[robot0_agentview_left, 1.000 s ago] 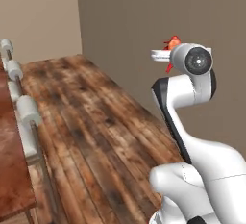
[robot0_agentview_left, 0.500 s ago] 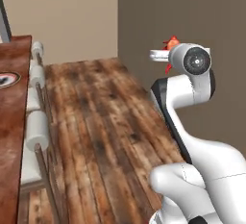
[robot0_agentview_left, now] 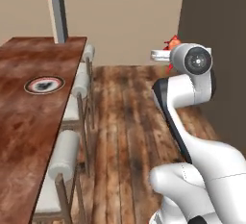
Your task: Take the cheese, fish, and bell pepper from the fridge and place them on the plate on the dining counter to create an appetizer plate.
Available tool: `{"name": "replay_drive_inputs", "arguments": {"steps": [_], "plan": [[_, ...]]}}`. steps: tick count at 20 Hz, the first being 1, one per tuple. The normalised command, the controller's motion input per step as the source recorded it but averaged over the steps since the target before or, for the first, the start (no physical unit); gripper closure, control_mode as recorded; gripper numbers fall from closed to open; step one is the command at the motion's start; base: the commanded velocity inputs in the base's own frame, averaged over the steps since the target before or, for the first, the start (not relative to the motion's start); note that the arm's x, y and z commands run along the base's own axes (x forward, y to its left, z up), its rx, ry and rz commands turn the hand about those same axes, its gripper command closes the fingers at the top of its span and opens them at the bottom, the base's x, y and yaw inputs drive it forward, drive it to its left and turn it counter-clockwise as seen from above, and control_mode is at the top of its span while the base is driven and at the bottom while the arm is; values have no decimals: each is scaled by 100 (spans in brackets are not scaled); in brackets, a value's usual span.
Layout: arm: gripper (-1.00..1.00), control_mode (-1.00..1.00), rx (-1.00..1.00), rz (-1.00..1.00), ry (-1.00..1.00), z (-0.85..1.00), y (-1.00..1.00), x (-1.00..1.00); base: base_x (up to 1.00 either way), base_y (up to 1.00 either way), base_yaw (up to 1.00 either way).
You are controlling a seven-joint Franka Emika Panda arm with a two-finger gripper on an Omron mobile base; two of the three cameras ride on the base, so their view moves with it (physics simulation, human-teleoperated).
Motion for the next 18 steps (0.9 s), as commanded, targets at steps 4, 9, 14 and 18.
{"name": "replay_drive_inputs", "arguments": {"steps": [4, 9, 14, 18], "plan": [[100, 100, 0, 0, 0, 0, 0, 0, 94, -26, 54], [100, 100, 0, 0, 0, 0, 0, 0, 83, -30, 55], [100, 100, 0, 0, 0, 0, 0, 0, 81, -30, 56], [100, 100, 0, 0, 0, 0, 0, 0, 79, -30, 55]]}}
